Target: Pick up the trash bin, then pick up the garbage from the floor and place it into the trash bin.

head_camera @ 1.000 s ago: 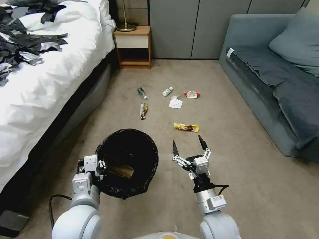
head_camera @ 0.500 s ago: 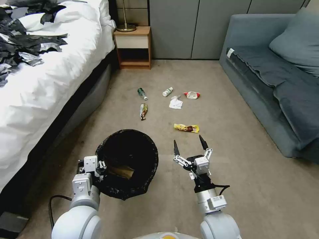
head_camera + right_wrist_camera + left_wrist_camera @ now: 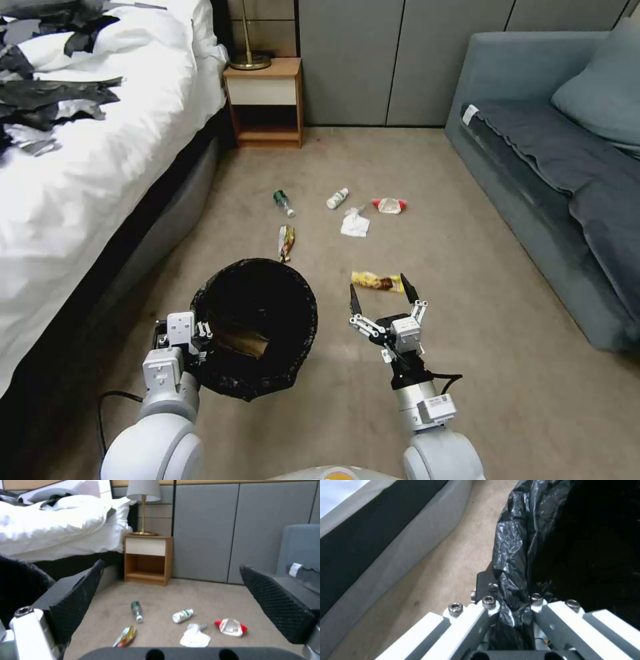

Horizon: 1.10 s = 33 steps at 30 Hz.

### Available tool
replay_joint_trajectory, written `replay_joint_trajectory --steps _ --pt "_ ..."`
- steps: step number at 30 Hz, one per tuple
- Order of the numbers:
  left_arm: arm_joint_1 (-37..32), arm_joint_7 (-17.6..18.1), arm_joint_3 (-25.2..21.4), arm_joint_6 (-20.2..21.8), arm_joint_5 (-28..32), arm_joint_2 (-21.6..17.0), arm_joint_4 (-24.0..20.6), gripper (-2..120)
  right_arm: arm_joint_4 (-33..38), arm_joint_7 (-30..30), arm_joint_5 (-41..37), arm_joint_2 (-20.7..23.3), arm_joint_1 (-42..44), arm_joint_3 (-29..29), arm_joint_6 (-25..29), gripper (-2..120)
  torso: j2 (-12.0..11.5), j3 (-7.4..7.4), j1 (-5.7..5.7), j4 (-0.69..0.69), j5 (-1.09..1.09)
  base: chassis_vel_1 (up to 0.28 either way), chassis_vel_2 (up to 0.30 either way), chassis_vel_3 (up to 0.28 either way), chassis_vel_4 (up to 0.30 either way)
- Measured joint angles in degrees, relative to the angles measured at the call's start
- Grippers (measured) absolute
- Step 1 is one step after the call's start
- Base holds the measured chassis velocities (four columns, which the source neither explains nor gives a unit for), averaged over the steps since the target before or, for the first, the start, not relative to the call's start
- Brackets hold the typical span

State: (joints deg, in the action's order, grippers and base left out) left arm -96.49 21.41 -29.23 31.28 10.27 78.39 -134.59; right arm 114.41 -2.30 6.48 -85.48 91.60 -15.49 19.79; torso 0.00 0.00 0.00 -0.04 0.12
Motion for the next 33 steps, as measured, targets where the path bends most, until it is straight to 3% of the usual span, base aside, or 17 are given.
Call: replay_joint_trajectory --steps 14,26,31,33 --pt "-0.27 -0.02 -0.04 0.03 -0.18 0.06 -0.21 0 0.04 1.12 -0.62 0.75 -0.11 0.05 0.87 99 0.00 0.01 0.01 0.02 -0.07 -0.225 0.234 0.237 -0.222" --pt "-0.26 0.00 -0.10 0.05 -0.22 0.06 -0.21 0 -0.72 1.97 -2.15 1.60 -1.18 -0.87 1.60 99 0.00 -0.01 -0.01 0.04 -0.12 0.003 0.001 -0.010 0.006" --pt "-0.26 0.01 -0.35 0.05 -0.12 -0.18 -0.15 0 -3.77 3.31 -3.84 5.22 -4.96 -3.70 1.66 99 0.00 -0.01 0.00 0.03 -0.12 0.000 0.000 0.000 0.000" --pt "-0.37 0.02 -0.42 0.05 -0.08 -0.19 -0.04 0 -7.61 6.90 -4.84 8.78 -8.28 -5.34 1.15 99 0.00 0.00 0.00 0.03 -0.12 0.000 0.000 0.000 0.000"
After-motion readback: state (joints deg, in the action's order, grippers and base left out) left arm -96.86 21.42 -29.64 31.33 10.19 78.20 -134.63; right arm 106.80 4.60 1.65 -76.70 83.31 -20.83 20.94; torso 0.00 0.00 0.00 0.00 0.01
